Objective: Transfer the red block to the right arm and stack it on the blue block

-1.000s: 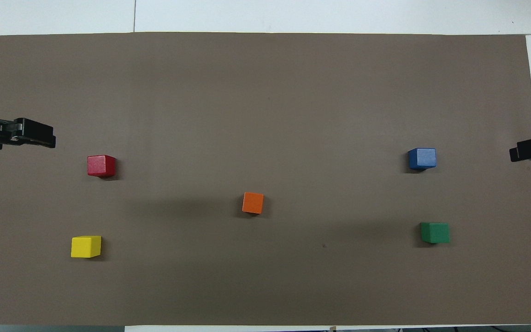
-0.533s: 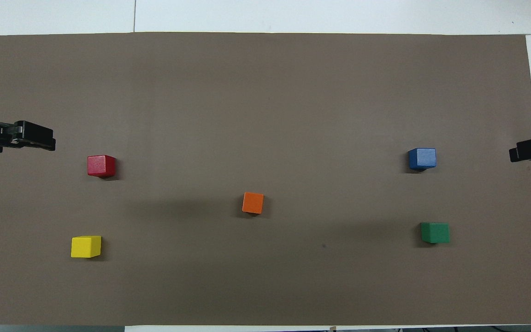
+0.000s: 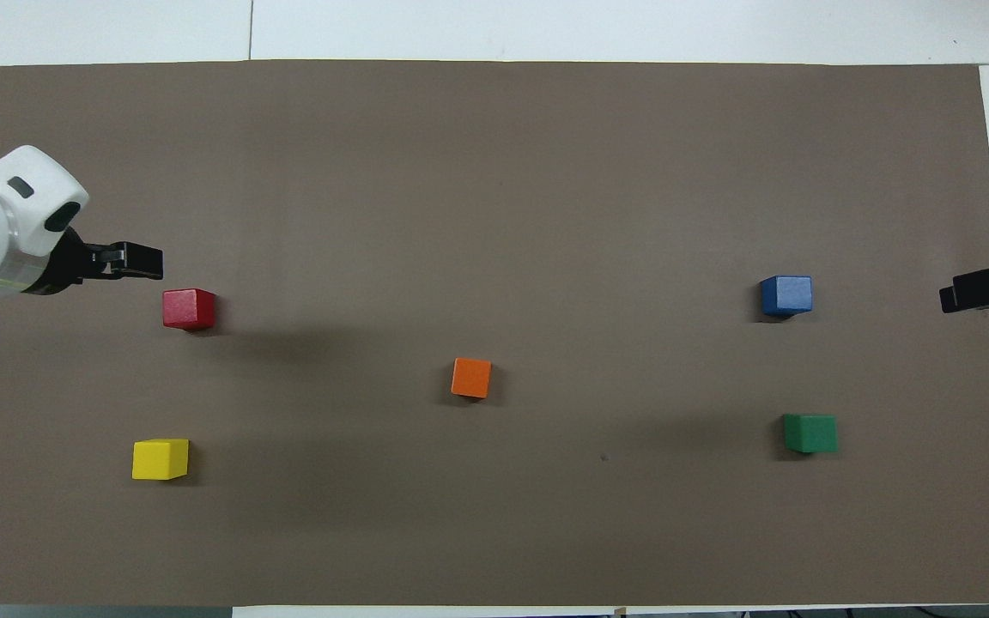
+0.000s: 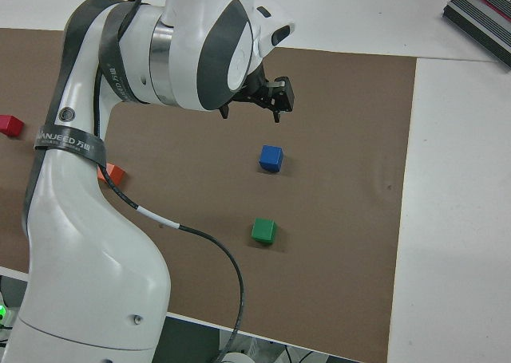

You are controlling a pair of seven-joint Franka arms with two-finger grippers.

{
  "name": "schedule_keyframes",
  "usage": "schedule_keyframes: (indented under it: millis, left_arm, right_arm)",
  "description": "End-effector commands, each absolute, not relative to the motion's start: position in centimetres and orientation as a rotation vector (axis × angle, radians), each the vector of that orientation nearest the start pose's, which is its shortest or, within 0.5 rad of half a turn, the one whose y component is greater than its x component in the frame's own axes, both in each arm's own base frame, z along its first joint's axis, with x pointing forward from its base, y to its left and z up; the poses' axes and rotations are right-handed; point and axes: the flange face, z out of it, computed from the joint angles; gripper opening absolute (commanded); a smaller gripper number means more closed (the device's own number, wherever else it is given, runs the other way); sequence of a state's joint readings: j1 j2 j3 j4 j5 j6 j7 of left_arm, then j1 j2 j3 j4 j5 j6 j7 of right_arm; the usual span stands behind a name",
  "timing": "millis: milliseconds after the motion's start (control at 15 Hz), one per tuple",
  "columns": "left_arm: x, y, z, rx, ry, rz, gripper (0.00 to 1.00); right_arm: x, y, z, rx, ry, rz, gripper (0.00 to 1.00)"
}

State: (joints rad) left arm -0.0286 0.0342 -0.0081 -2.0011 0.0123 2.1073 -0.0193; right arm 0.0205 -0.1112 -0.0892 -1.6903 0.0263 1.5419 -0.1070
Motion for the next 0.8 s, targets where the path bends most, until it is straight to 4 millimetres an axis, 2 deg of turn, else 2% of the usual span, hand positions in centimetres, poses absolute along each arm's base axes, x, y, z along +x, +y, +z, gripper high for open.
schedule_keyframes:
  millis: [0, 133, 400, 533, 667, 733]
  left_arm:
    - [56.5, -0.8, 39.7, -3.137, 0.014, -0.171, 1.00]
    - [56.8, -0.4, 37.2, -3.137, 0.005, -0.154, 1.00]
    - [55.5, -0.5, 32.0, -3.137, -0.004, -0.190, 1.00]
    - [55.3, -0.6, 31.7, -3.138, 0.003, -0.169, 1.00]
    - [54.8, -0.7, 31.1, -3.139, 0.001, -0.147, 1.00]
    - [54.8, -0.8, 31.0, -3.140, -0.004, -0.142, 0.84]
  right_arm:
    - [50.6, -3.0, 60.6, -3.060, -0.127, 0.009, 1.00]
    - [50.2, -3.0, 58.5, -3.057, -0.133, 0.001, 1.00]
    - [50.1, -2.4, 54.7, -2.997, -0.097, -0.013, 1.00]
    - [50.0, -1.9, 52.7, -2.918, -0.054, -0.038, 1.00]
    - [50.1, -1.4, 52.1, -2.775, 0.028, -0.050, 1.00]
    - [50.1, -1.1, 51.4, -2.712, 0.064, -0.055, 1.00]
